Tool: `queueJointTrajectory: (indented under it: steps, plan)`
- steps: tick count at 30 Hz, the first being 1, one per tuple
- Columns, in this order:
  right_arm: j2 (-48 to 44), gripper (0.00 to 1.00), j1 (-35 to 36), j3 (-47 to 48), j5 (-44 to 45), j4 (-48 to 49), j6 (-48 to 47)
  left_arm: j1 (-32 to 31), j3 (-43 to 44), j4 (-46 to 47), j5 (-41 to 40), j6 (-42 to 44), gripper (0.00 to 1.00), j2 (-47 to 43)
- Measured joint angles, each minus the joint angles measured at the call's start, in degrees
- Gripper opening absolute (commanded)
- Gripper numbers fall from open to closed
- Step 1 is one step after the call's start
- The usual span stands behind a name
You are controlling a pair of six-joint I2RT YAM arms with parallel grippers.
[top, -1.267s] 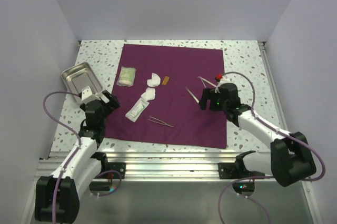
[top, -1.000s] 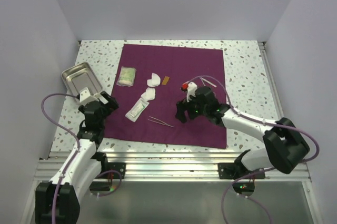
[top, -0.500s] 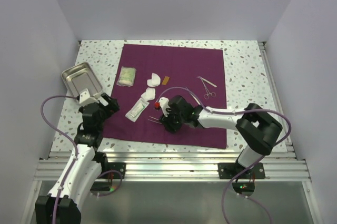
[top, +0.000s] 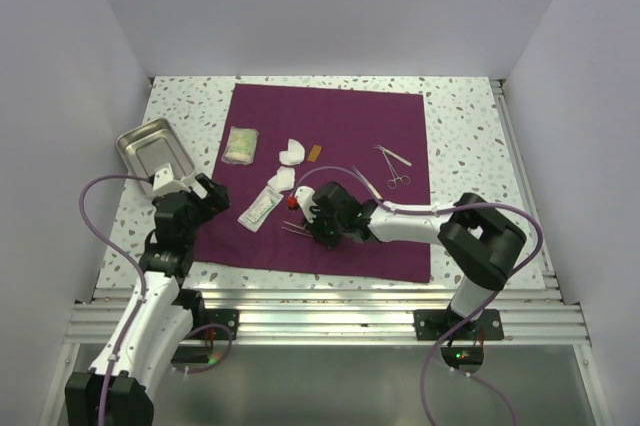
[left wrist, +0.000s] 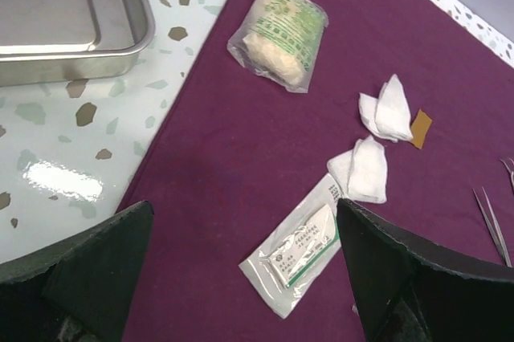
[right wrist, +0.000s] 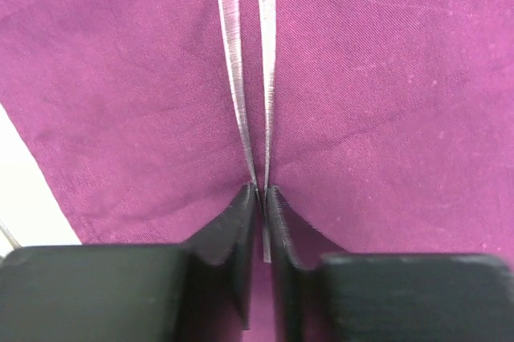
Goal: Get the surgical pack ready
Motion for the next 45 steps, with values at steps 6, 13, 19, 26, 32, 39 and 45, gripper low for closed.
queueJointTrajectory:
  steps: [6,13,19,26,32,39,45]
  plan:
    - [0.0,0.00,0.0,0.0,0.0,0.0,0.7,0.0,2.4,0.1,6.3,0.9,1.00,2.7]
    - [-2.4,0.00,0.0,-0.6,0.7,2.0,7.4,-0.3,5.6,0.1,13.8,-5.6,1.00,10.1]
    - [-4.0,0.00,0.0,-1.1,3.3,6.8,14.6,-4.7,8.8,-2.8,15.3,-17.6,0.90,18.1]
    - [-2.7,0.00,0.0,0.0,3.9,8.1,18.7,-10.9,17.2,-7.7,14.9,-26.6,0.80,26.5]
    - [-2.4,0.00,0.0,1.7,4.3,8.6,21.6,-15.6,17.7,-7.6,13.2,-31.5,0.78,27.5]
    - [-2.4,0.00,0.0,4.1,3.0,9.5,24.4,-18.4,16.9,-6.6,11.4,-34.8,0.78,27.5]
    - [-2.4,0.00,0.0,4.1,1.5,10.1,26.3,-19.8,16.2,-4.9,10.2,-36.2,0.56,27.5]
